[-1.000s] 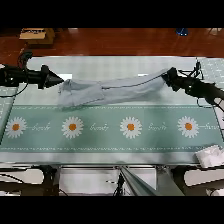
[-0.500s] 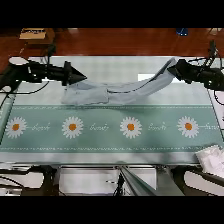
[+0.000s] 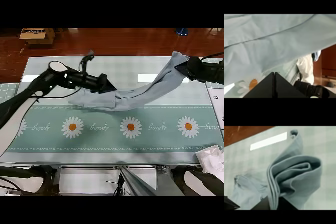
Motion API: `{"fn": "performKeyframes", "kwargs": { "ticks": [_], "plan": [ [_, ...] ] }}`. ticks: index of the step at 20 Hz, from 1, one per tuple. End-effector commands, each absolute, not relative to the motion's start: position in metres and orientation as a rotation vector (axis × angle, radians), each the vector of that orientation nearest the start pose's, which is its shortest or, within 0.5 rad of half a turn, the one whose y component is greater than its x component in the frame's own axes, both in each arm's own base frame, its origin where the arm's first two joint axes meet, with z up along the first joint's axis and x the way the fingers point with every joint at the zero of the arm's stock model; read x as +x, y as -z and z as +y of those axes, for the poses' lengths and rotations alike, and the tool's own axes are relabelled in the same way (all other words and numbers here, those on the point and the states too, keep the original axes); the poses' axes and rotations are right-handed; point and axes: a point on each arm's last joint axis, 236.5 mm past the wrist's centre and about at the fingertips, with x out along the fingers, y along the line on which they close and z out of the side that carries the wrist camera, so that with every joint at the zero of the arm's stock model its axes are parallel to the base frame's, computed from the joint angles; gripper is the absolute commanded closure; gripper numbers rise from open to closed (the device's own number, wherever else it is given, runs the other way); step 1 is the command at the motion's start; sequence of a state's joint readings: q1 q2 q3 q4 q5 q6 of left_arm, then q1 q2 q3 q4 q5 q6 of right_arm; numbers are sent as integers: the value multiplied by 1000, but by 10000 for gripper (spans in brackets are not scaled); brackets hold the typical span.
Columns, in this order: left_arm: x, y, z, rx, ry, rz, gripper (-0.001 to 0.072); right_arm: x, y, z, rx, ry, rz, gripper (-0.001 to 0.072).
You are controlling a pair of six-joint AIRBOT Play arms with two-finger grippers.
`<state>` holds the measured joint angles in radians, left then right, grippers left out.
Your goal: Fold the shirts.
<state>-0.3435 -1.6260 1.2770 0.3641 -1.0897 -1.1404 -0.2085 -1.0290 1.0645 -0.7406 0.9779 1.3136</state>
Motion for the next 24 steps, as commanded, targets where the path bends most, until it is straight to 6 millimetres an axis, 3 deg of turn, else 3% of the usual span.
{"fn": "performKeyframes", "kwargs": {
  "ticks": [1,6,12,15,17,19,22,24],
  "plan": [
    [352,-18,-376,-653,1004,1286,683,386,-162,63,562,-319,762,687],
    [332,4,-420,-767,1015,1359,683,370,-178,69,557,-340,748,687],
    [278,24,-490,-941,1050,1484,683,360,-195,72,552,-345,707,687],
    [289,20,-502,-998,1024,1413,685,356,-192,73,545,-351,730,687],
    [317,9,-485,-996,1025,1331,687,354,-191,75,547,-356,735,687],
    [349,-9,-450,-952,1022,1254,688,355,-192,75,548,-357,734,687],
    [399,-54,-369,-826,995,1094,688,353,-192,90,524,-393,740,687],
    [424,-100,-303,-785,965,972,688,356,-189,110,490,-420,738,687]
  ]
}}
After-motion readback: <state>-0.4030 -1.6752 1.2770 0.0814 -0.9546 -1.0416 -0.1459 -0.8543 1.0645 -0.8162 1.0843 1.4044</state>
